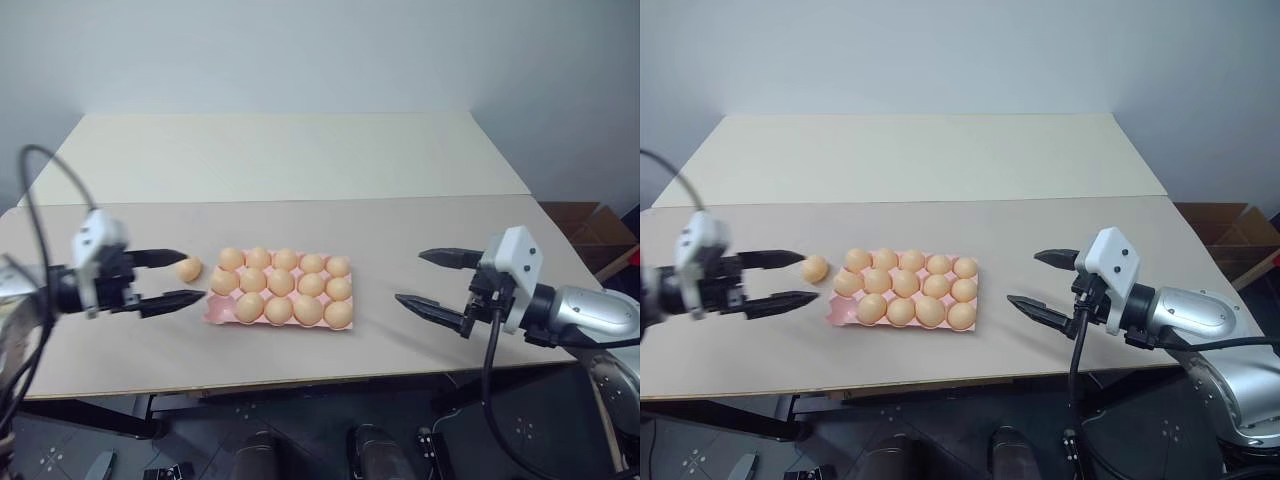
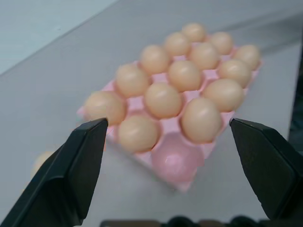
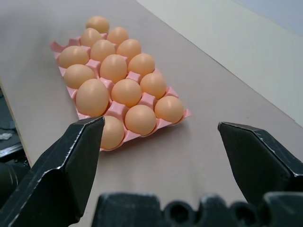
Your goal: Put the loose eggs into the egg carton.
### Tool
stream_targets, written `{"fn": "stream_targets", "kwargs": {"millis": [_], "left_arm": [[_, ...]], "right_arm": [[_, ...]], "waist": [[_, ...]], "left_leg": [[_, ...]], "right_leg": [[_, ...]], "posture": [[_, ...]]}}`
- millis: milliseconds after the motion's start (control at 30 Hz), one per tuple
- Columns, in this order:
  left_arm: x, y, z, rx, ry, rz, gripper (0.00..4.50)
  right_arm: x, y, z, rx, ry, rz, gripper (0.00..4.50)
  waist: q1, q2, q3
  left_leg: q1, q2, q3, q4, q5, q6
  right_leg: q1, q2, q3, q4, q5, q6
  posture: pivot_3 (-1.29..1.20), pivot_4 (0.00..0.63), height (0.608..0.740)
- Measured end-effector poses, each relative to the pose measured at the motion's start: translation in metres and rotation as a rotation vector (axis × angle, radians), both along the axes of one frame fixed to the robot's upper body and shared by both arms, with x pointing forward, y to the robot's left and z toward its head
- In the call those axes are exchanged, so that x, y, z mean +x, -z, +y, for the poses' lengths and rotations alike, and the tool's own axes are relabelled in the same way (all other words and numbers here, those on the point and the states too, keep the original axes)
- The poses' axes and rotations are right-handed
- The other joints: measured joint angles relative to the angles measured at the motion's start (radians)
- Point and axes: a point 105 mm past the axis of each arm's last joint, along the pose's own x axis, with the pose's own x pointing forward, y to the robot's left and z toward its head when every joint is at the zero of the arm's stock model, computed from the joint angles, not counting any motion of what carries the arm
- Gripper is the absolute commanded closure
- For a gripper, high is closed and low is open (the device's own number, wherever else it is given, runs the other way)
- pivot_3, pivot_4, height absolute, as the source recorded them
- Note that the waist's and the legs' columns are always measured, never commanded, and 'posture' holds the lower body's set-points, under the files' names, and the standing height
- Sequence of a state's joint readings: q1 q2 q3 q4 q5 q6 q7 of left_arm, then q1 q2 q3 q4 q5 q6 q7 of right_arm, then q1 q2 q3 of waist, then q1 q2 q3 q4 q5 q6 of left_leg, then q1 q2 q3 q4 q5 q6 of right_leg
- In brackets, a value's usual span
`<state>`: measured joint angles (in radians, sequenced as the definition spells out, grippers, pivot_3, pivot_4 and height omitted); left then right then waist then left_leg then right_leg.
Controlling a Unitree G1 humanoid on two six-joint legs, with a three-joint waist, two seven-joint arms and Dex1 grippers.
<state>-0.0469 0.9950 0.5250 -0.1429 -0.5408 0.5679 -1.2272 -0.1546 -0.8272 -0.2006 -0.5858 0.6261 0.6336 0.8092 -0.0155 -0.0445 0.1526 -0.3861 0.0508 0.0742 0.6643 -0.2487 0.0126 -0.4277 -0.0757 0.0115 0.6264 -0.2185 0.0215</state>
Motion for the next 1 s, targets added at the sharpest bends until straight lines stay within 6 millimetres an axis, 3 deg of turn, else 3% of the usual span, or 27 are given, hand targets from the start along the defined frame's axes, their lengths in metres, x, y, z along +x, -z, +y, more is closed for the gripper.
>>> {"fn": "stream_targets", "kwargs": {"millis": [100, 200, 333, 500, 667, 1000], "left_arm": [[-0.020, -0.002, 0.027, -0.003, -0.108, -0.023, 0.02], [-0.035, 0.003, 0.036, 0.004, -0.166, -0.021, 0.02], [-0.047, 0.017, 0.032, -0.019, -0.202, -0.001, 0.02], [-0.046, 0.017, 0.029, -0.037, -0.229, -0.017, 0.02], [-0.016, 0.017, 0.027, -0.060, -0.365, 0.034, 0.02], [0.067, 0.036, -0.007, -0.127, -0.570, 0.133, 0.02]], "right_arm": [[0.003, 0.000, -0.002, -0.006, -0.011, -0.004, 0.00], [0.004, 0.001, -0.002, -0.009, -0.027, -0.004, 0.00], [0.004, 0.003, -0.002, -0.010, -0.039, 0.007, 0.00], [0.004, 0.002, -0.003, -0.014, -0.044, 0.007, 0.00], [0.005, 0.001, -0.003, -0.018, -0.043, 0.001, 0.00], [0.003, -0.004, -0.002, -0.020, -0.039, -0.019, 0.00]], "waist": [[0.004, 0.000, 0.000], [0.017, 0.000, 0.000], [0.024, 0.000, 0.000], [0.026, 0.000, 0.000], [0.031, 0.000, 0.000], [0.019, -0.001, 0.000]], "left_leg": [[0.001, 0.000, 0.001, 0.000, 0.000, 0.000], [0.001, 0.000, 0.001, 0.000, 0.000, 0.000], [0.001, 0.000, 0.001, 0.000, 0.000, 0.000], [0.001, 0.000, 0.001, 0.000, 0.000, 0.000], [0.002, -0.001, 0.000, 0.000, 0.000, 0.000], [0.002, -0.002, -0.001, 0.000, 0.000, 0.000]], "right_leg": [[0.001, -0.001, 0.000, 0.000, -0.002, -0.003], [0.001, -0.002, -0.001, -0.001, -0.004, -0.007], [0.001, -0.002, 0.000, -0.001, -0.004, -0.007], [0.001, -0.001, 0.000, -0.001, -0.004, -0.007], [0.003, -0.001, -0.001, 0.000, -0.002, -0.003], [0.003, 0.000, 0.000, 0.000, 0.002, 0.000]], "posture": [[0.00, 0.150, 0.740], [0.00, 0.150, 0.740], [0.00, 0.150, 0.740], [0.00, 0.150, 0.740], [0.00, 0.150, 0.740], [0.00, 0.150, 0.740]]}}
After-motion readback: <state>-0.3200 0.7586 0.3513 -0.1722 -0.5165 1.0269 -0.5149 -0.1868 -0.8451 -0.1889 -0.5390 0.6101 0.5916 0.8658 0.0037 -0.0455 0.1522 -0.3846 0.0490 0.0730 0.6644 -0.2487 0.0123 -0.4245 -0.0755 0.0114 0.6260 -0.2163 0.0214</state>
